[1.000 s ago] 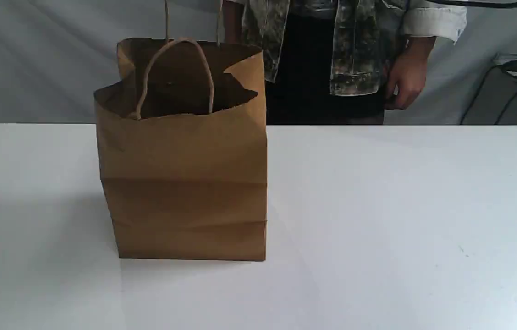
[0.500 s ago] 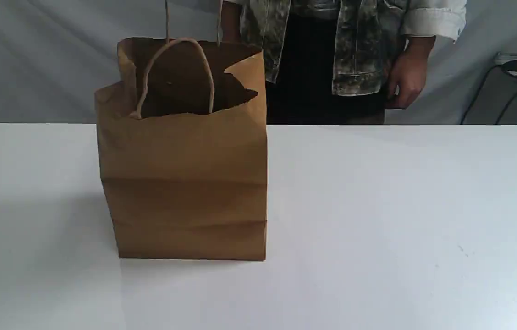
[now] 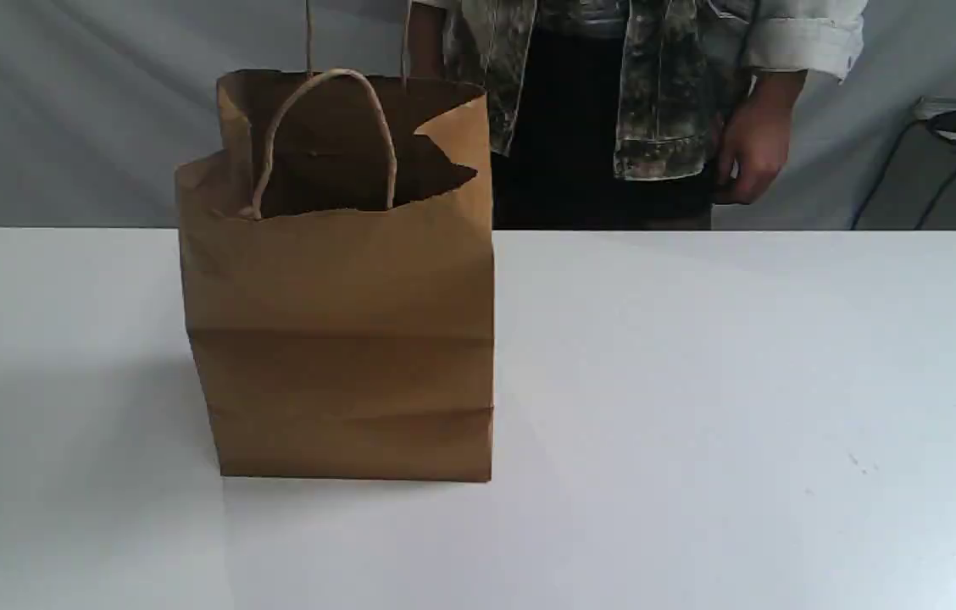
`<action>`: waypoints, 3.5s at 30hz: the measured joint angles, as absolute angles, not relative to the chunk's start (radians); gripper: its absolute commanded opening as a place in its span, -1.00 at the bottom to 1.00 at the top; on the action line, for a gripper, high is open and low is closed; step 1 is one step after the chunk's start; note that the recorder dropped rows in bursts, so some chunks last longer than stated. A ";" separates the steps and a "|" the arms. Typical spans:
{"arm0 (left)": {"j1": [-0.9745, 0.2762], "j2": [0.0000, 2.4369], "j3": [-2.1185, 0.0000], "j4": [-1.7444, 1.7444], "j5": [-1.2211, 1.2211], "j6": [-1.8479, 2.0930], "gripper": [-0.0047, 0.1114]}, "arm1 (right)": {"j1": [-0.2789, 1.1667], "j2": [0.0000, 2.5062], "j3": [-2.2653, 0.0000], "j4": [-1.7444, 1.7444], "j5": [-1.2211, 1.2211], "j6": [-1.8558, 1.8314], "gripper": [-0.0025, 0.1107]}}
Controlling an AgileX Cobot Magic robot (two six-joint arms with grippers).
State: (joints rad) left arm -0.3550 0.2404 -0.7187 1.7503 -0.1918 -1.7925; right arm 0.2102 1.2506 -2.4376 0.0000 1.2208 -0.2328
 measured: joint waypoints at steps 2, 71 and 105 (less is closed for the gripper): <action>-0.355 0.223 -0.689 1.750 -0.214 -1.799 0.13 | 0.210 1.181 -2.408 -0.054 1.221 -0.209 0.10; -0.355 0.244 -0.107 1.633 -0.036 -1.912 -0.66 | 0.210 0.171 -0.298 -0.248 0.281 0.162 -0.75; -0.355 0.244 -0.107 1.638 -0.036 -1.912 -0.66 | -0.152 0.006 -0.004 -0.169 0.308 0.160 -0.75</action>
